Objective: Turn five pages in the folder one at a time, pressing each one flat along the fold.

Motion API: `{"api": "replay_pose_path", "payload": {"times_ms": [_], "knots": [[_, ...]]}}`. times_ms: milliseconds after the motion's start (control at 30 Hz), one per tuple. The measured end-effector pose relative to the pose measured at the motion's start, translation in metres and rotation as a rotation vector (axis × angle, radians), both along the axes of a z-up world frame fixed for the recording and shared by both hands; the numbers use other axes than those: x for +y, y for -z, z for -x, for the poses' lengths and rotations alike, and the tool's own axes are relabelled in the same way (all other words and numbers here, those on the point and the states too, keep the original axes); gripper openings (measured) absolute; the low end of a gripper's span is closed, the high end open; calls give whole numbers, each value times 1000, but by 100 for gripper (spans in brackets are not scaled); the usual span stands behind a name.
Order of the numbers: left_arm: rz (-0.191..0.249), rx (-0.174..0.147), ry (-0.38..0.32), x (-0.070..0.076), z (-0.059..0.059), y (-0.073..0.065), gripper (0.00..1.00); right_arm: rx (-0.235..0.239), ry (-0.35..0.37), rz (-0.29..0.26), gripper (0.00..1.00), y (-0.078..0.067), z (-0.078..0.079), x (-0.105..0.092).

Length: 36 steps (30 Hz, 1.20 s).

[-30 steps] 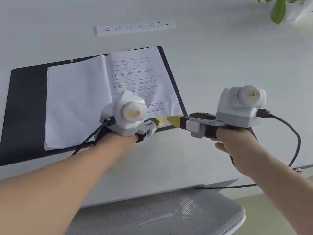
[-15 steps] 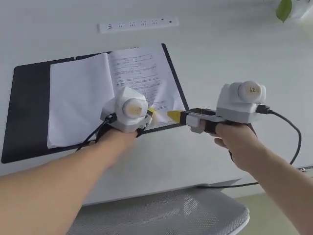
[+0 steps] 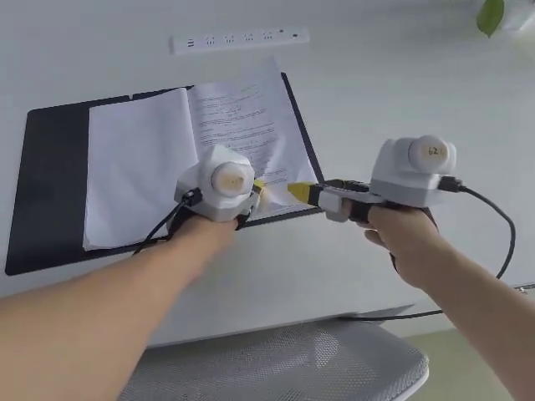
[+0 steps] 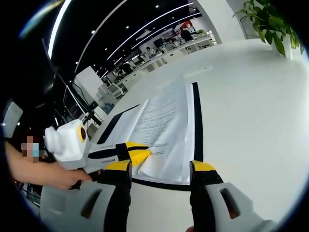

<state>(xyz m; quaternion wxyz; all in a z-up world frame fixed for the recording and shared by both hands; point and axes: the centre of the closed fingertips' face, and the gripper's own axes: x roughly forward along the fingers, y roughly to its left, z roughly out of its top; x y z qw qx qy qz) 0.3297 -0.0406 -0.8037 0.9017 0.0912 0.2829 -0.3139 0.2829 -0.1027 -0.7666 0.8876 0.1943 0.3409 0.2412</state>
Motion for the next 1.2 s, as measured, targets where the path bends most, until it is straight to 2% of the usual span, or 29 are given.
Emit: {"api": "replay_pose_path", "payload": {"times_ms": [133,467,967,1200], "knots": [[4,4,-4,1,1,-1,3,4,0,-8,44,0,-3,4],[10,6,-7,0,3,-2,3,47,26,-15,34,14,-11,3],[12,8,-10,1,-1,2,3,101,74,-57,4,24,-10,-7],[13,9,-9,1,-3,3,3,113,88,-75,0,24,-10,-6]]}}
